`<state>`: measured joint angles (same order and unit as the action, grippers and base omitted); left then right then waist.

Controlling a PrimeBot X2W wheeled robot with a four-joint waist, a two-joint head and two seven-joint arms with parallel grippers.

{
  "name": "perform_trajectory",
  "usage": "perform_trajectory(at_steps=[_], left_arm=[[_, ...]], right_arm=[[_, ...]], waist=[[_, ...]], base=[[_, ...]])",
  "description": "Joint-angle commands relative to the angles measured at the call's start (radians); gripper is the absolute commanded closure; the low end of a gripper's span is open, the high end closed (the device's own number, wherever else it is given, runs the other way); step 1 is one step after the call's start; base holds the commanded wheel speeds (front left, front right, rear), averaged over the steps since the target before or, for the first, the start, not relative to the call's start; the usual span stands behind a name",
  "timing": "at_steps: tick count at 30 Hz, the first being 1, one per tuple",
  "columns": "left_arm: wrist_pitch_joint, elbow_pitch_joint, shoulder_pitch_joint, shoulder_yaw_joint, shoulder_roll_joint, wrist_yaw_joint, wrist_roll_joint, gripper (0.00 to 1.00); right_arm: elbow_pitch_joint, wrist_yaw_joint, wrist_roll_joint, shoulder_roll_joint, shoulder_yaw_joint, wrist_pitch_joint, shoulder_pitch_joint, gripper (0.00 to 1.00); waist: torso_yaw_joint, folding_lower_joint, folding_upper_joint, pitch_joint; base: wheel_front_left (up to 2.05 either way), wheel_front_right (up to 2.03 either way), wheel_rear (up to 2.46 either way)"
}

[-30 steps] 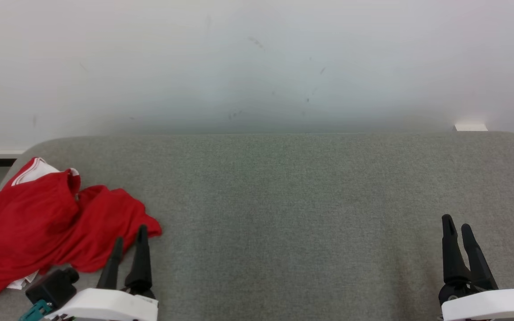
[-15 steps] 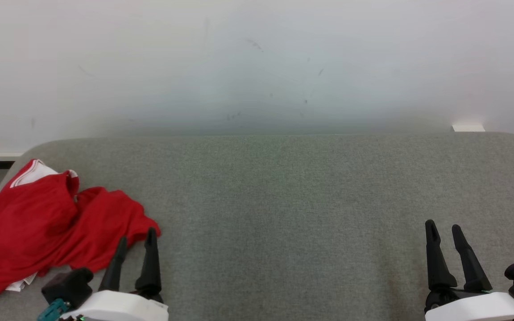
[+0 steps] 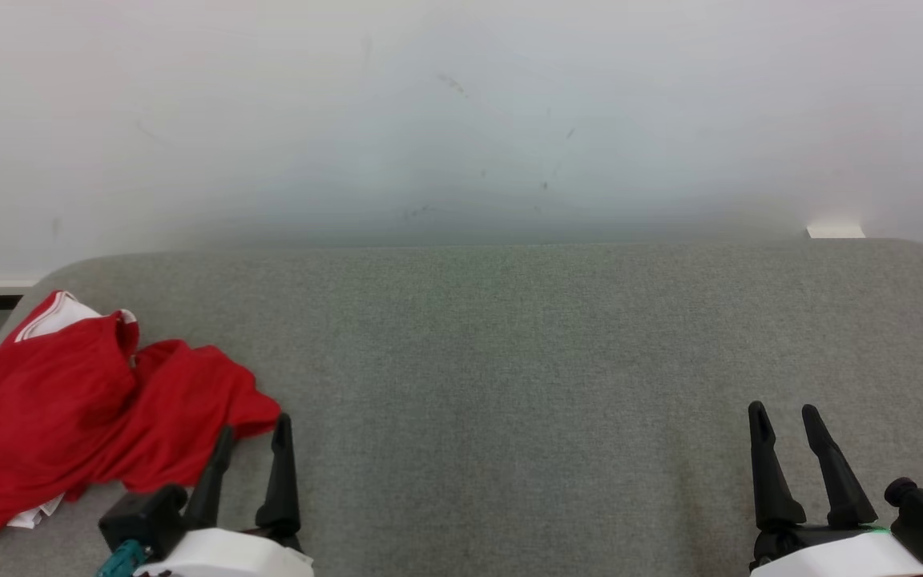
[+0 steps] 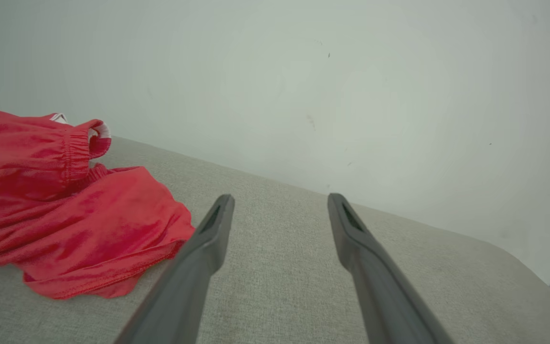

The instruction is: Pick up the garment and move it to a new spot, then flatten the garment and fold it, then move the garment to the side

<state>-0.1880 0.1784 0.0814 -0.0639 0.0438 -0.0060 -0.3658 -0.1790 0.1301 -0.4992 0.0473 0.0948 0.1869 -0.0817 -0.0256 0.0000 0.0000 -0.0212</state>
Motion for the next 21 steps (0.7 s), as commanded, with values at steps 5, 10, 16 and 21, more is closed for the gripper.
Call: perform_trajectory(at_steps=[5,10,16,21], left_arm=[[-0.017,-0.003,0.000,-0.008,0.008,0.011,0.058,0.00],[-0.029,-0.008,0.002,-0.018,0.008,0.019,0.095,0.00],[-0.040,-0.009,0.000,-0.026,0.009,0.026,0.131,0.00],[-0.050,-0.009,-0.001,-0.031,0.009,0.031,0.166,0.00]], right_arm=[[0.011,0.001,0.052,0.004,0.010,0.019,-0.006,0.00],[0.012,0.001,0.092,0.004,0.021,0.029,0.001,0.00],[0.013,0.001,0.133,0.004,0.025,0.041,0.002,0.00],[0.014,0.001,0.162,0.005,0.026,0.052,0.003,0.00]], waist=[[0.000,0.0000,0.0000,-0.002],[-0.001,0.0000,0.0000,-0.003],[-0.001,0.0000,0.0000,-0.004],[-0.002,0.0000,0.0000,-0.006]], base=[[0.00,0.00,0.00],[0.00,0.00,0.00],[0.00,0.00,0.00],[0.00,0.00,0.00]])
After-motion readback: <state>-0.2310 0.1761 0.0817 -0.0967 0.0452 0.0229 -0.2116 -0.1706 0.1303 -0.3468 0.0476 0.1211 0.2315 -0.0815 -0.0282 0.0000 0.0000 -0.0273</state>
